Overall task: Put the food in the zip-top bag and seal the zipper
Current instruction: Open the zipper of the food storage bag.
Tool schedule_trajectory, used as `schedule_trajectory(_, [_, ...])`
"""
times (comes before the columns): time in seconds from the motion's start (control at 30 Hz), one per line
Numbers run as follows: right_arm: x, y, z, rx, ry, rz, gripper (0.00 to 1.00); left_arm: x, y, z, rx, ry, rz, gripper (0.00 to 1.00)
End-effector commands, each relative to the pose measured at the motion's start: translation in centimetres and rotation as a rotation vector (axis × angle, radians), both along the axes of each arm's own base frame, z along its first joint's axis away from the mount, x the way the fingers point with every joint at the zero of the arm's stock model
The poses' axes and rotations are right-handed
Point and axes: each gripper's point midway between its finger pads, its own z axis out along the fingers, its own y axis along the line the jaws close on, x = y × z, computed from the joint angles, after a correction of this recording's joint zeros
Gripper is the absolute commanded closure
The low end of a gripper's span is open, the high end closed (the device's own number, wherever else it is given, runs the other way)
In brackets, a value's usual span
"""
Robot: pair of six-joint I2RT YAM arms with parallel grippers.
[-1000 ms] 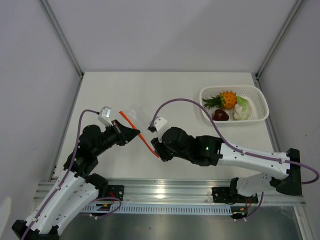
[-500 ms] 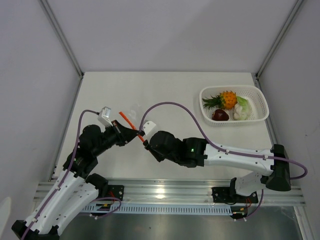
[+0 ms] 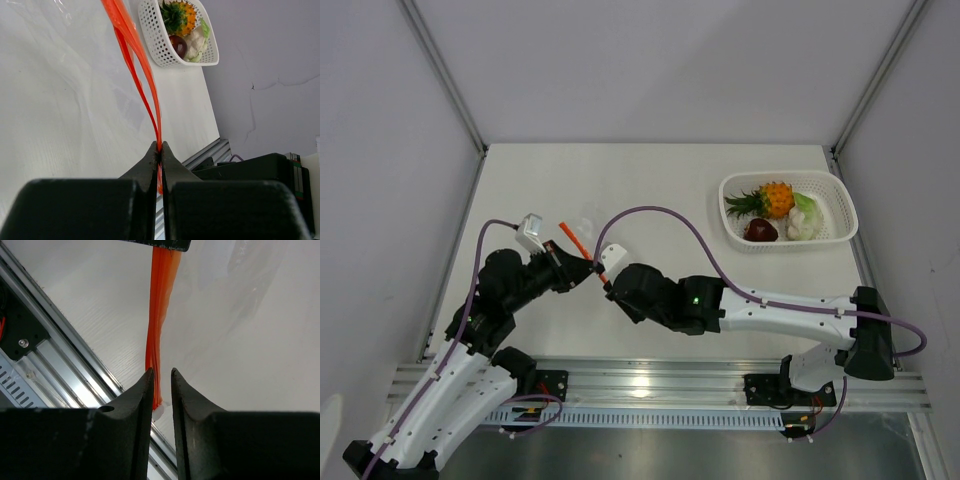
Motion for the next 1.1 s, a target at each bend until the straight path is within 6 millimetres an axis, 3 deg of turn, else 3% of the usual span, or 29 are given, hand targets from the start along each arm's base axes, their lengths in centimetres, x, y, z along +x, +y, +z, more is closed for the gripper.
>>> schedule_trajectory(0.0, [0.6,1.2,1.6,0.051,-0.05,-0.013,0.78,-0.1,-0.3,2.2,-0.032,-0.04,-0.014,0.99])
schedule_trajectory(0.7, [2.3,0.9,-0.6,-0.013,-0.294,-0.099,0.76,-0.7,-1.2,1.5,-0.103,0.022,-0.04,0.99])
schedule_trajectory(0.8, [3.2,0.8,-0.2,-0.02,-0.339,-0.149,0.85,-0.7,-1.1,1.4,-0.099,0.02,-0.041,0.99])
schedule_trajectory(0.83, [3.3,0.9,0.0,-0.02,-0.341,-0.154,0.99,-0.7,-1.1,1.2,-0.095,0.022,-0.041,1.0])
schedule_trajectory(0.93, [3.1,1.4,0.2,0.01,-0.287,-0.144,1.0,-0.8,-1.0,1.0,-0.072,0.003,-0.05,0.99])
schedule_trajectory(0.97, [2.8,1.6,0.1,0.034,-0.252,-0.154,1.0,-0.8,-1.0,0.8,-0.065,-0.001,-0.051,0.8])
schedule_trajectory(1.07, [2.3,1.8,0.2,0.086,-0.163,-0.169,1.0,-1.0,-0.5,1.0,-0.047,-0.046,-0.046,0.53])
